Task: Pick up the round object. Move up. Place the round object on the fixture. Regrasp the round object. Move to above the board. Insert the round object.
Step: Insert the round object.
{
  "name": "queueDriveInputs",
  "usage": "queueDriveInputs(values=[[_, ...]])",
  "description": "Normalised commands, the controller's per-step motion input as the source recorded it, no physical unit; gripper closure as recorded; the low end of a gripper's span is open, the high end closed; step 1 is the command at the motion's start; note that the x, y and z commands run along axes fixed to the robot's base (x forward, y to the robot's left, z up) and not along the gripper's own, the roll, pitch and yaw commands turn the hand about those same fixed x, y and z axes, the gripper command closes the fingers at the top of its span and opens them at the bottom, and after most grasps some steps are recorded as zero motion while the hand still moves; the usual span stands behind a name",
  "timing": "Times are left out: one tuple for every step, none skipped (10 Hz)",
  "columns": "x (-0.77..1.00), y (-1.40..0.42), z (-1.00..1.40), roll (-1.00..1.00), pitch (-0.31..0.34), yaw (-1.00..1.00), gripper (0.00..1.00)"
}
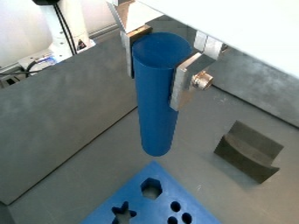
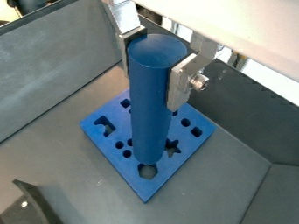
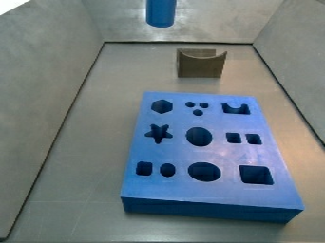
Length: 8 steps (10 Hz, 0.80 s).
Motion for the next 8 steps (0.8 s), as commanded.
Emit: queueDriveInputs(values=[[0.11,-0.08,-0.05,-0.01,0.0,0.0,1.0],[0.29,-0.19,-0.14,0.0,-0.031,-0.04,1.0],[0.51,-0.25,-0.31,0.0,-0.053,-0.09,1.0],[0.79,-0.23,-0.5,-0.07,-0.05,-0.23,1.0],[0.81,-0.18,-0.59,-0.09,-0.063,-0.23,1.0],[0.86,-0.15,-0.61,-0.11,-0.044,-0.21,1.0],[0.83,-0.21,-0.69,-0.13,-0.073,-0.18,1.0],[0.69,-0.36,-0.71,-0.08,-0.163,-0.17,1.0]])
